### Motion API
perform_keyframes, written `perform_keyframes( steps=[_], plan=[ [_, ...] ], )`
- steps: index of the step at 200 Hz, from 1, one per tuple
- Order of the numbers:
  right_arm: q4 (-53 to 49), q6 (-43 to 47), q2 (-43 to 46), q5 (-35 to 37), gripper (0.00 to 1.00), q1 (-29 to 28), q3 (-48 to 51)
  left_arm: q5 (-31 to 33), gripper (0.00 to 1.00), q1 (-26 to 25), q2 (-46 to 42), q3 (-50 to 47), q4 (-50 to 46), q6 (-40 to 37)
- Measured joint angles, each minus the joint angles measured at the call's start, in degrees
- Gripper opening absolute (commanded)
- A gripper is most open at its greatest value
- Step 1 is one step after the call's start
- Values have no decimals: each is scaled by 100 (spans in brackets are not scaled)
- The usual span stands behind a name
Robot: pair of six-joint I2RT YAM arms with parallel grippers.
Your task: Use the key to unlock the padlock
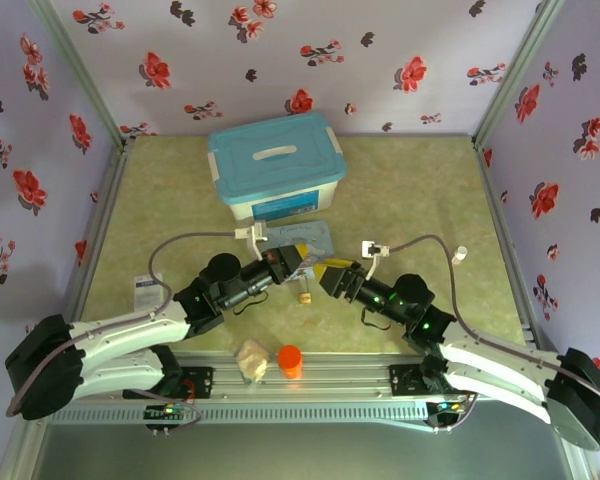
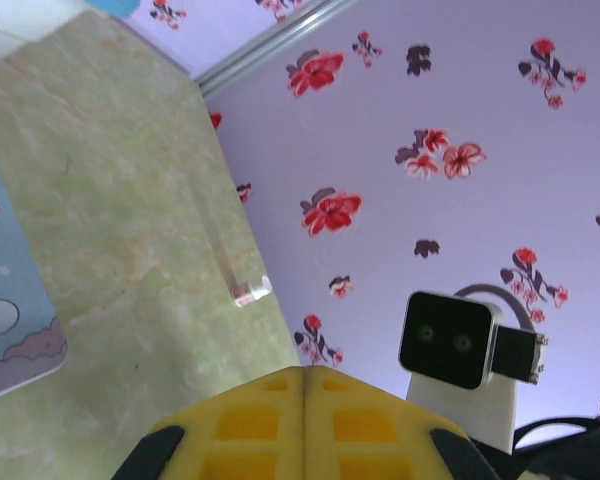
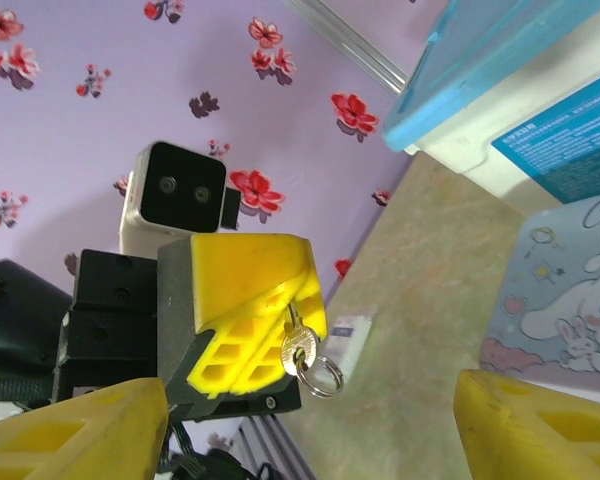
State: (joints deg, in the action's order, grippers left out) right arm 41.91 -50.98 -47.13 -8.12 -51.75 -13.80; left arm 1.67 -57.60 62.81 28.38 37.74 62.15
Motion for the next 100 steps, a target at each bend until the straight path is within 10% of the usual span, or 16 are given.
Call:
perform_keyframes(
  steps=[100],
  plan=[
    [938,-186,-802,-4,64,-15,-103,243,0,-39,142,0,560,273]
  ],
)
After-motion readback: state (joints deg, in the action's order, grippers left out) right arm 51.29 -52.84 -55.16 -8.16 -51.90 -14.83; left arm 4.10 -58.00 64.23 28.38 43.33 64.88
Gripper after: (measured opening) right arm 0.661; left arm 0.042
